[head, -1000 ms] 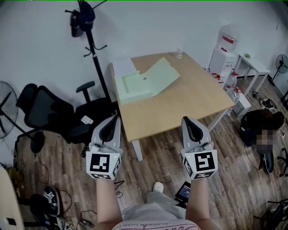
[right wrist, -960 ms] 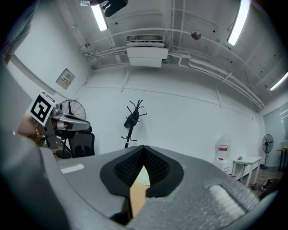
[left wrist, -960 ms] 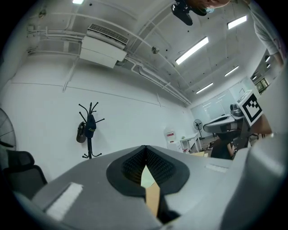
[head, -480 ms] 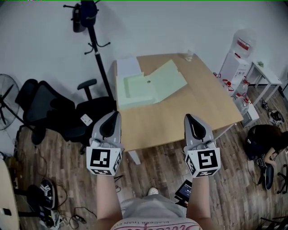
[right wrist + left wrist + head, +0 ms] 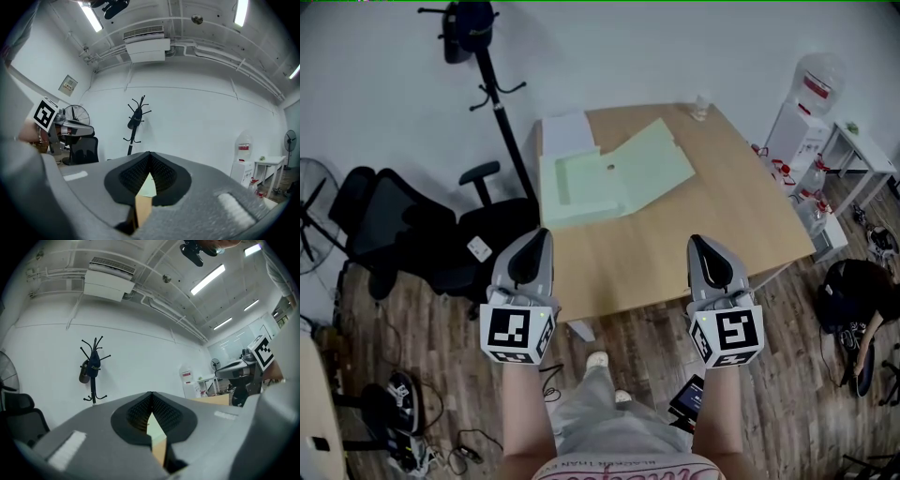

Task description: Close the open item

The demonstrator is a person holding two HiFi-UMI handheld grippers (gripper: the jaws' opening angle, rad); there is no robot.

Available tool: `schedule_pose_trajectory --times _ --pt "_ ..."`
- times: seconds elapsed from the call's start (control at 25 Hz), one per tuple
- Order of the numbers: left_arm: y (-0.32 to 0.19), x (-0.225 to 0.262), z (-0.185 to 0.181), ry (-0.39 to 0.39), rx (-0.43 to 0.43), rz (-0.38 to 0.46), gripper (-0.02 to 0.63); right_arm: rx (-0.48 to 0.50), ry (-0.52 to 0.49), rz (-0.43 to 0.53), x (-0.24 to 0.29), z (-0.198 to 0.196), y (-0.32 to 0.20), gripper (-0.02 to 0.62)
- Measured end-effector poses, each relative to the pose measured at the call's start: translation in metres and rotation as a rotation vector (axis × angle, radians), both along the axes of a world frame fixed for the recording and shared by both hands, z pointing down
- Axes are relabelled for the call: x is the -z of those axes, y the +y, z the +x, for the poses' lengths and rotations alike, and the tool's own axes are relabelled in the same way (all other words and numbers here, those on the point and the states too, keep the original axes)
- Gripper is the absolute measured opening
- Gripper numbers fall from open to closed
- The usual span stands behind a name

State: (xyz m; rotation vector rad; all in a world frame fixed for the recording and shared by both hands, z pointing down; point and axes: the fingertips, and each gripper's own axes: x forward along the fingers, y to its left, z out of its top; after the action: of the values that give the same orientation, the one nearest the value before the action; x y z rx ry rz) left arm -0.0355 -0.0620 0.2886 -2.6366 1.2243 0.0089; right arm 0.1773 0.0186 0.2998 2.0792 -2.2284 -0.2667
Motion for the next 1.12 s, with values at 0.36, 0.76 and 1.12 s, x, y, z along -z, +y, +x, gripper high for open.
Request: schedule_pose_trajectory --times 0.36,0.76,1.12 --pt "-0.044 -0.005 0.012 -0.014 -0.002 -0.005 0.015 -0.017 -0.015 -0.013 -0.007 0.019 -0.041 0.002" --pt "-0.123 0.005 0.019 -0.004 -0.007 0.005 0.015 -0.04 -0.014 -0.002 0.003 0.031 -0.116 0.002" --pt "-0.196 0.01 0.028 0.018 -0.032 -0.011 0.014 -0.087 -0.006 -0.018 0.01 0.045 -0.18 0.002"
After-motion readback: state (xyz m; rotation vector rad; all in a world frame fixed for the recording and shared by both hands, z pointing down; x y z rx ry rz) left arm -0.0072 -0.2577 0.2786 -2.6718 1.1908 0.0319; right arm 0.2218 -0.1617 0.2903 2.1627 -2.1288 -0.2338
